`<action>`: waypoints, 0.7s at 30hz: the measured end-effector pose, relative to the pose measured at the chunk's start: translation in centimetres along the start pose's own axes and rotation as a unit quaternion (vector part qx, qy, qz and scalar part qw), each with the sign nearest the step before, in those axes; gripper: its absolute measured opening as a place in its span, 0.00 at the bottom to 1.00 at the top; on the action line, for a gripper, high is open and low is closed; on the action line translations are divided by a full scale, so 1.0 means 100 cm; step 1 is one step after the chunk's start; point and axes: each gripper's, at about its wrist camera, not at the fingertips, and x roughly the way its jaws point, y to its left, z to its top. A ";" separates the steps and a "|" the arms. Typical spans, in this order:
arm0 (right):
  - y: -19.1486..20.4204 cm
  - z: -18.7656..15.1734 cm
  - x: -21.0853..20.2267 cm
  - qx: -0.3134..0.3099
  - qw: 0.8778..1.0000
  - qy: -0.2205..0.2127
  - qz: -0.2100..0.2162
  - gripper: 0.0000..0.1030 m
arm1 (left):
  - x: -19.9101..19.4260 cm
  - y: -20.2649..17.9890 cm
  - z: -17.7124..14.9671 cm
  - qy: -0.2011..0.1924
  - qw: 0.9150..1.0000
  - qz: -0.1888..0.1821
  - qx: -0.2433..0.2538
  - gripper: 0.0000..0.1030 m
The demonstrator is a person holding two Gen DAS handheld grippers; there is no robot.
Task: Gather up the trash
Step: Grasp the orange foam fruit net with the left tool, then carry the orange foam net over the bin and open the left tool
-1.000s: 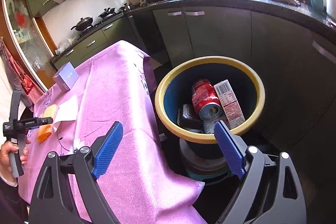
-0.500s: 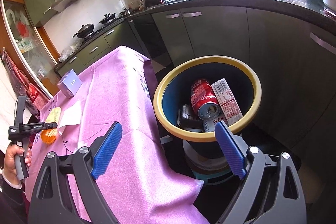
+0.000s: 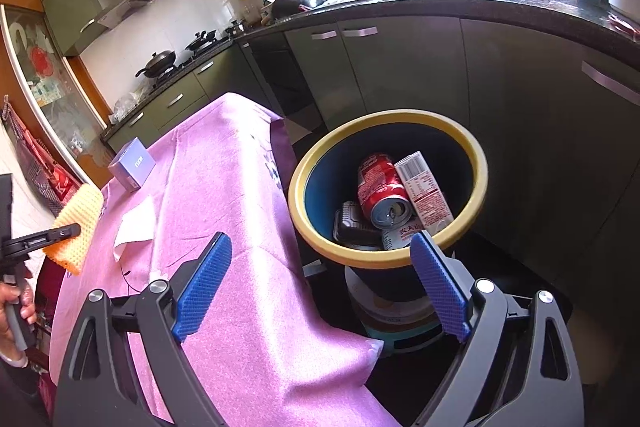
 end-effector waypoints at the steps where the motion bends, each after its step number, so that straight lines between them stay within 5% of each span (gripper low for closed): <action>1: -0.001 0.000 -0.002 0.001 1.000 -0.002 -0.003 0.87 | -0.004 -0.011 0.003 -0.004 1.000 -0.008 0.011 0.13; 10: -0.026 0.002 -0.019 0.023 0.999 -0.026 -0.029 0.87 | -0.001 -0.120 0.039 -0.025 0.988 -0.102 0.111 0.13; 21: -0.062 0.003 -0.038 0.054 0.996 -0.045 -0.050 0.88 | 0.072 -0.263 0.073 -0.017 0.967 -0.175 0.186 0.13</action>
